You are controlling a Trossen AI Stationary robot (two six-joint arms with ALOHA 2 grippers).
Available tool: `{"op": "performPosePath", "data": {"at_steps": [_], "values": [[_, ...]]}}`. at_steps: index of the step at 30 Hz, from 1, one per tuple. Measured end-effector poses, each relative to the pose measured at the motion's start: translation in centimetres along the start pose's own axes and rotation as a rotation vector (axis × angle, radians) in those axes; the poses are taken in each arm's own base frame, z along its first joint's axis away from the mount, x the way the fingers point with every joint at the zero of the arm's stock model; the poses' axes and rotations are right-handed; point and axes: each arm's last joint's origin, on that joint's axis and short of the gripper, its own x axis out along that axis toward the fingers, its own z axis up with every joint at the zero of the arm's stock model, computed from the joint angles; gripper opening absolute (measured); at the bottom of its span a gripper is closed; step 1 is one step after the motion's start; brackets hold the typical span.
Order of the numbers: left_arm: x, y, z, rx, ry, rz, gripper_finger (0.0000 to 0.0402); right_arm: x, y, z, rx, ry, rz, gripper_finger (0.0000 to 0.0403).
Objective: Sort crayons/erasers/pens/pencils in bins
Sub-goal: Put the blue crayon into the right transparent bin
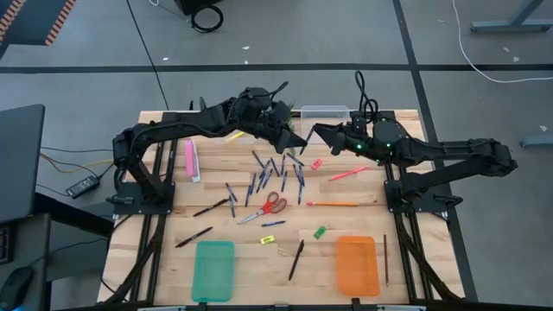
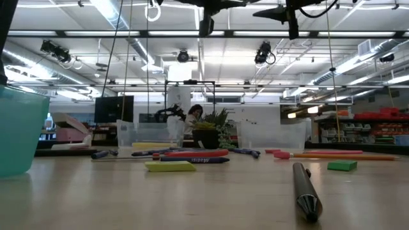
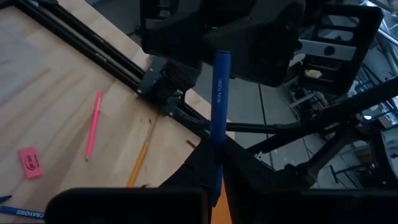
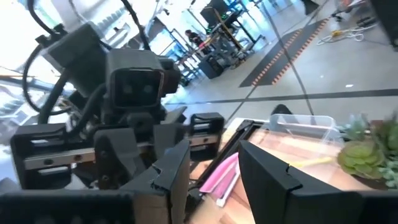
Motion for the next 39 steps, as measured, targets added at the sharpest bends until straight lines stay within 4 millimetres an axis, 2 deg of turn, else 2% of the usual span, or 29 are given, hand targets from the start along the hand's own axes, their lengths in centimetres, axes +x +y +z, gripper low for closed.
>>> {"op": "performPosePath", "data": {"at_steps": [16, 24, 31, 39], "values": [[-0.1, 0.1, 0.2, -0.022, -0.025, 0.02, 0.0033, -1.2, 0.8, 1.2, 0.033, -0.022, 0.103, 0.0143], [-0.1, 0.0, 0.3, -0.019, -0.03, 0.016, 0.0023, -0.3, 0.6, 0.2, 0.036, 0.04, 0.104, 0.0143], [-0.1, 0.0, 0.2, -0.02, -0.028, 0.015, 0.0033, 0.2, 0.4, -0.2, 0.039, 0.048, 0.096, 0.0143], [-0.1, -0.1, 0.2, -0.02, -0.027, 0.014, 0.0025, 0.6, 0.3, -0.5, 0.036, 0.053, 0.087, 0.0143]]}}
